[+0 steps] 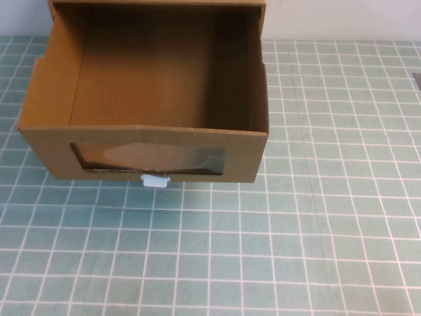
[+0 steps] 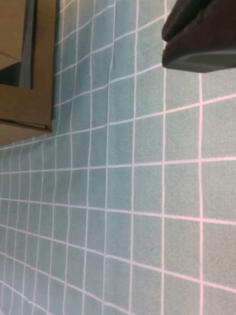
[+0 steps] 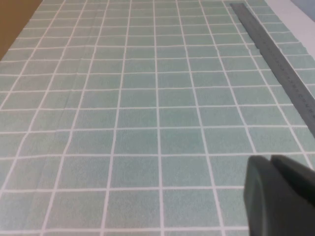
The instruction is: Close the shoe box
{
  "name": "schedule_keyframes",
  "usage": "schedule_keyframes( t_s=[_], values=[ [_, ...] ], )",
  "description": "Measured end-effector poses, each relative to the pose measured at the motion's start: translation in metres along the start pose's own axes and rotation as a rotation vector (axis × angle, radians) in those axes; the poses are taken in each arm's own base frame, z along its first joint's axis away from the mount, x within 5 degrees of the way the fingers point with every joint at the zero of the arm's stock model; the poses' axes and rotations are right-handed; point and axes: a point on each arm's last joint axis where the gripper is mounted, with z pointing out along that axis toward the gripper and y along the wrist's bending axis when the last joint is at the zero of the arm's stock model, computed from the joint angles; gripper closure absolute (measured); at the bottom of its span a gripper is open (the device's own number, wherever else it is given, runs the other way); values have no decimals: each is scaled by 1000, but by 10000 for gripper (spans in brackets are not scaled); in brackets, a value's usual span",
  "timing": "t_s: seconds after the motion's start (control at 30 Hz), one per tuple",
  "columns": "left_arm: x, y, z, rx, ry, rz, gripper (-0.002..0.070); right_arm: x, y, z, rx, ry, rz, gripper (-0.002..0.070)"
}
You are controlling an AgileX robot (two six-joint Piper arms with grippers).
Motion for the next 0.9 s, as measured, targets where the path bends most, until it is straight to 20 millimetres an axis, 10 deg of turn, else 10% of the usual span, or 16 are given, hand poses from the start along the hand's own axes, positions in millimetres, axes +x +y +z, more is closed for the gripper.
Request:
schedule_keyframes(
  t_s=[0.9],
  values=[
    [0, 1, 0, -6, -1, 15, 680, 0, 0, 0, 2, -2, -7, 690]
  ],
)
